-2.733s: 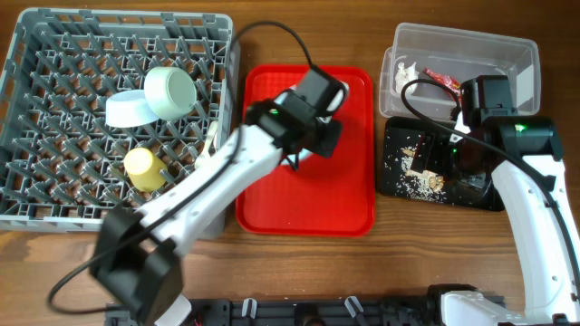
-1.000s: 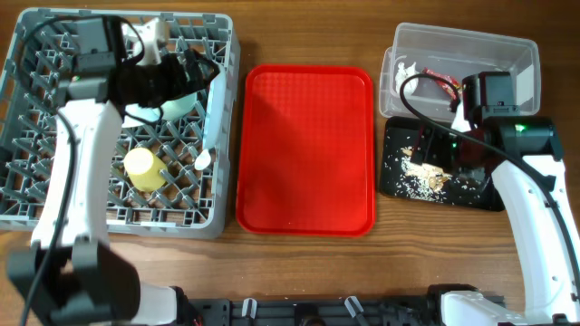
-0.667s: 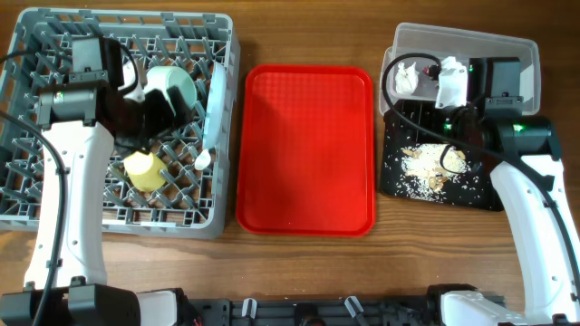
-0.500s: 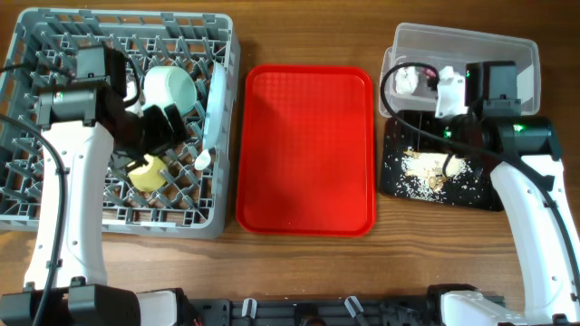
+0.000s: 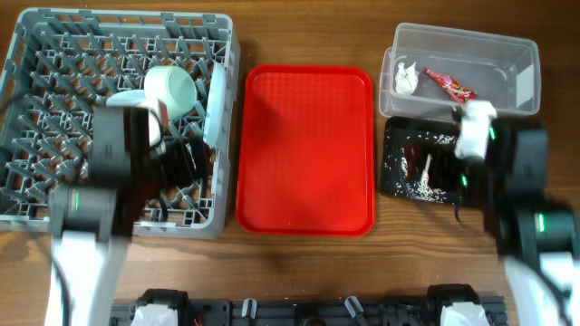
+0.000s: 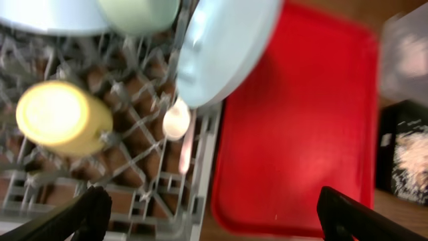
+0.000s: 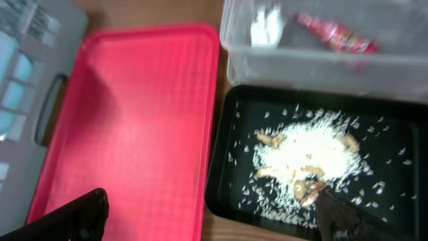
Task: Sort waste into correct bins and load items into the dishwasher rack
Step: 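Stand the plate upright in the rack and open the left gripper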
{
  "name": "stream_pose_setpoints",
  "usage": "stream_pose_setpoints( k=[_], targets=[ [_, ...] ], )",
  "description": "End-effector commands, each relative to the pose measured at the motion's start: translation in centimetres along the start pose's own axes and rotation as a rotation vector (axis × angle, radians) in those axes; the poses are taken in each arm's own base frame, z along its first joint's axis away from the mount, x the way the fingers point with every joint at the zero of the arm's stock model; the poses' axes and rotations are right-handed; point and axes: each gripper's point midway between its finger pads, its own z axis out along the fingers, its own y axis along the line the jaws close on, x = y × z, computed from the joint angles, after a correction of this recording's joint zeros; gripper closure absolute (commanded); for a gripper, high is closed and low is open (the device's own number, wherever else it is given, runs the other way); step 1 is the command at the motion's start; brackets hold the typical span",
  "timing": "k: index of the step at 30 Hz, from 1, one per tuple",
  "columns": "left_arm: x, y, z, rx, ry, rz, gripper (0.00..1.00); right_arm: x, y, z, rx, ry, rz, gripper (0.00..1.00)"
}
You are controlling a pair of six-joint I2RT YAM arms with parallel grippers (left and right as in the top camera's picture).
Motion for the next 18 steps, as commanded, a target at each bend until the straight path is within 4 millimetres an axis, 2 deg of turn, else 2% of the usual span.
stream_pose_setpoints(
  k=[1, 6, 10, 18],
  targets=[
    [2.1, 0.4, -1.5, 0.037, -0.136, 0.052, 0.00, 1.1, -1.3, -2.6, 0.078, -0.143, -0.001, 0.01],
    [3.7, 0.8, -3.9, 0.075, -0.243, 0.056, 0.00, 1.0, -1.1, -5.4, 0.072, -0.251, -0.011, 0.00],
    [3.9, 0.9, -4.9, 0.087, -0.279, 0.058, 0.00, 1.0, -1.0, -5.4, 0.072, -0.252, -0.011, 0.00],
    [4.1, 0.9, -4.9, 0.086, -0.275, 0.058, 0.00, 1.1, -1.1, -5.2, 0.073, -0.242, -0.010, 0.00]
  ],
)
